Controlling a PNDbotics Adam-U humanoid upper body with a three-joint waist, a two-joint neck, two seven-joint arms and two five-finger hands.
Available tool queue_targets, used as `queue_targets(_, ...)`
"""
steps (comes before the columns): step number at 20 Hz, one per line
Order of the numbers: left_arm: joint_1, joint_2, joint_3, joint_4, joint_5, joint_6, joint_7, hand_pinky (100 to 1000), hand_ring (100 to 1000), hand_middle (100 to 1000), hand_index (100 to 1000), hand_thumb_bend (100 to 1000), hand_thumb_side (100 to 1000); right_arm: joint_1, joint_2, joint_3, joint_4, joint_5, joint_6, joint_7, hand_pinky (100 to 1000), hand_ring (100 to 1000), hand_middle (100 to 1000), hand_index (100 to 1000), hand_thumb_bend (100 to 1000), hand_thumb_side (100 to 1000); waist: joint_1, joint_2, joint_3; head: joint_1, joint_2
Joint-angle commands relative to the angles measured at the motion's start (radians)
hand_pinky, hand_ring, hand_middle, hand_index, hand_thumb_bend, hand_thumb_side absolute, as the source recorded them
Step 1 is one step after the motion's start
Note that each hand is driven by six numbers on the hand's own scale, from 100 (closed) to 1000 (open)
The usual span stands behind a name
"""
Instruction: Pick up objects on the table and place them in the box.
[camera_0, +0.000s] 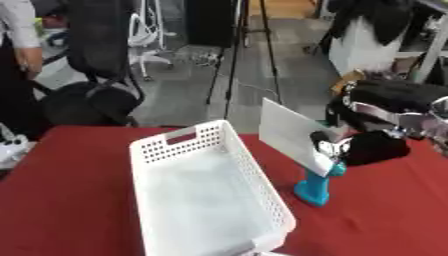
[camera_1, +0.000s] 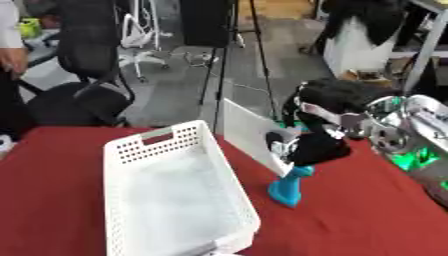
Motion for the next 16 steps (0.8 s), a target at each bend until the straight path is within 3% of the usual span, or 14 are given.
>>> queue_targets(1, -0.018, 0.016, 0.003, -0.01, -0.002, -0.003, 0.001, 664, 628, 622, 730, 100, 910, -0.03, 0.003, -0.003, 0.027, 0.018, -0.008, 0.0, 856, 686, 252, 425, 100, 633, 0.001, -0.009, 0.015, -0.021, -0.021)
queue_targets(6, -0.026, 0.007, 0.004, -0.01, 0.002, -0.007, 0.003, 664, 628, 622, 730, 100, 909, -0.058, 0.039, 0.012, 0.083, 0.043, -0.021, -0.002, 853, 684, 252, 425, 100, 634, 0.002, 0.007, 0.048, -0.058, -0.038)
queue_targets(16, -0.038, -0.004, 0.006, -0.01, 0.007, -0.009, 0.008, 662, 627, 621, 730, 100, 908, -0.106, 0.098, 0.043, 0.16, 0.08, -0.048, -0.003, 852, 683, 250, 424, 100, 640, -0.002, 0.032, 0.084, -0.092, -0.053)
